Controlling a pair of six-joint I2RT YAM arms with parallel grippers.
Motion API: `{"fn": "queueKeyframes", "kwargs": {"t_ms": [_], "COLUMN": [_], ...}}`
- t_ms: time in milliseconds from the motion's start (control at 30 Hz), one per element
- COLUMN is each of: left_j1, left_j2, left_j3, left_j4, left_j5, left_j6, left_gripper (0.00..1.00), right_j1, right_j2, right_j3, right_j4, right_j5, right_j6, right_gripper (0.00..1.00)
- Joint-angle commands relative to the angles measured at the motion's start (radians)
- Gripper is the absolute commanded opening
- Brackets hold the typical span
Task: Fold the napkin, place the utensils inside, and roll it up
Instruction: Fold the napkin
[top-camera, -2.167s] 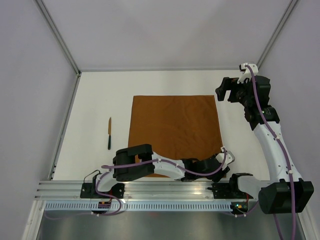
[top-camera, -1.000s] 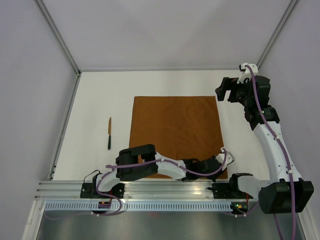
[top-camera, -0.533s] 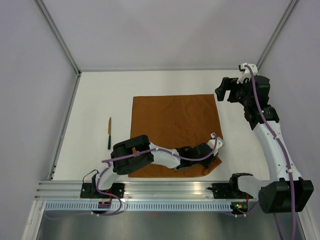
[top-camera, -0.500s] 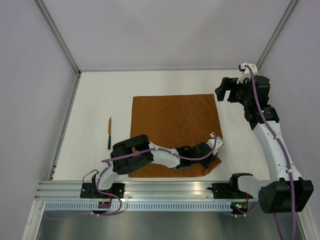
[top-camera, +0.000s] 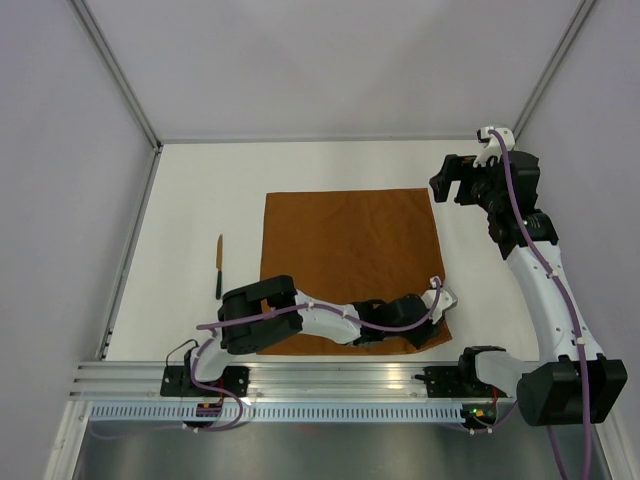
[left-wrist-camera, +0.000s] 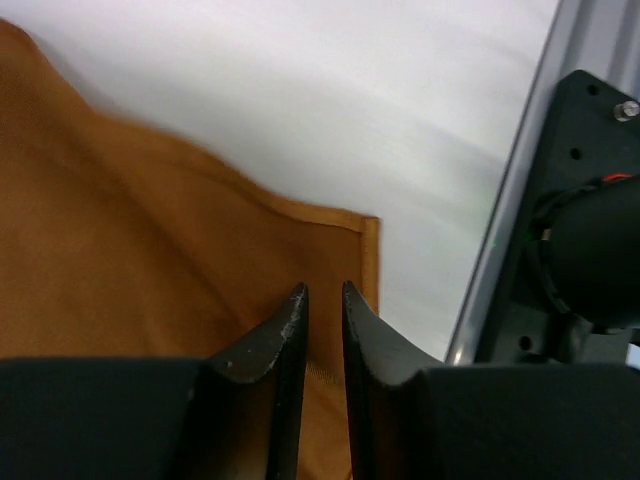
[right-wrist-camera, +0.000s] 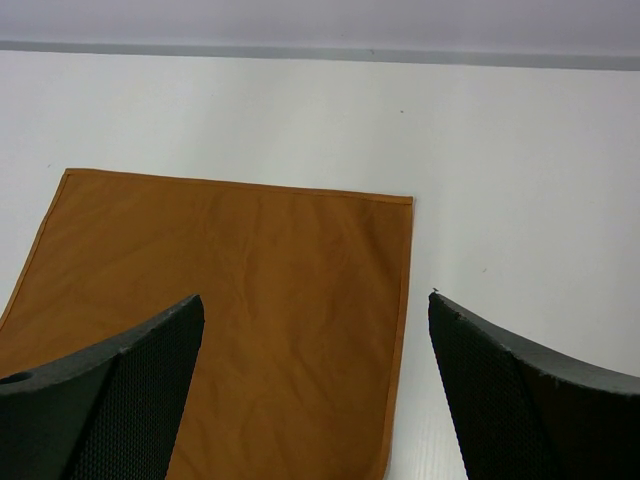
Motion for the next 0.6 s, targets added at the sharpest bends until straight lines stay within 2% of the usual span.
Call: {"fn": "queueKeyframes", "kwargs": {"t_ms": [0, 200, 300, 433, 467, 567], "left_j1": [-0.016, -0.022, -0.028, -0.034, -0.034, -0.043], "left_j2": [-0.062, -0.033, -0.007, 0.019, 0.027, 0.06], "left_j3": [0.015, 0.037, 0.051, 0.065, 0.069, 0.101], "left_j4": [0.047, 0.075, 0.093, 0.126, 0.127, 0.112], "left_j5": [0.016, 0.053, 0.118, 0.203, 0.225, 0.268], "left_j6": [0.06, 0.073, 0.074, 0.073, 0.073, 0.086], "left_gripper": [0.26, 0.29, 0.3, 0.35, 0.39, 0.41], "right_j1": [0.002, 0.002, 0.0, 0.002, 0.002, 0.002], "right_j2": [0.003, 0.006, 0.007, 0.012, 0.012, 0.017], "right_j3": [0.008, 0.008, 0.011, 0.011, 0.011, 0.011], "right_j4": [-0.013, -0.012, -0.012, -0.01, -0.01, -0.01], "right_j5": [0.0, 0.0, 0.001, 0.003, 0.004, 0.006], "right_j6": [0.017, 0.017, 0.014, 0.014, 0.014, 0.012], "right_gripper": [0.98, 0.98, 0.98, 0.98, 0.98, 0.98]}}
